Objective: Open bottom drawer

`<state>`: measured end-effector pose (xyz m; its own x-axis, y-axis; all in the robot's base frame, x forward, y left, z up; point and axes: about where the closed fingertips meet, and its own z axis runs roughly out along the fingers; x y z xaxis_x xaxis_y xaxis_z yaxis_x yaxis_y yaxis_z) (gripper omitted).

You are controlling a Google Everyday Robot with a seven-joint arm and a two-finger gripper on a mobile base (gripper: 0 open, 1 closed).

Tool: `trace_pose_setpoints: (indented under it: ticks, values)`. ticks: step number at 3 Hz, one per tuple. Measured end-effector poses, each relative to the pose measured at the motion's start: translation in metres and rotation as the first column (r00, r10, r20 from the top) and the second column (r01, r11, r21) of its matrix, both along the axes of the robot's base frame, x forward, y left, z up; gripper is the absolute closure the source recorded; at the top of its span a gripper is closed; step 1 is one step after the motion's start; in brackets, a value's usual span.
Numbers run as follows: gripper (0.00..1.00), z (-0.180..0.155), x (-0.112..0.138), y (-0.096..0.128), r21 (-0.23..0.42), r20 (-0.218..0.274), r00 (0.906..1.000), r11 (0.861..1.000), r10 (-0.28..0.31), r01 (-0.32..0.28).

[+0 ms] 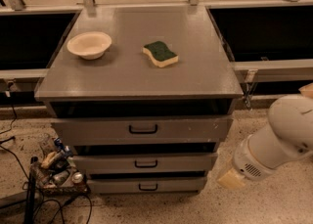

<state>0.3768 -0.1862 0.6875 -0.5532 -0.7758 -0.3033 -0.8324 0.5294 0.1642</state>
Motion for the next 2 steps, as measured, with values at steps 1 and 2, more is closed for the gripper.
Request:
trace_pose_setpoints:
  ticks: [1,2]
  values:
    - [1.0,-0.036,0.0,0.006,0.032,-0.059,0.9978,0.999,-0.031,0.032]
    - [1.0,-0.066,-0.001,0.012,0.055,-0.109,0.9932,0.997,-0.042,0.048]
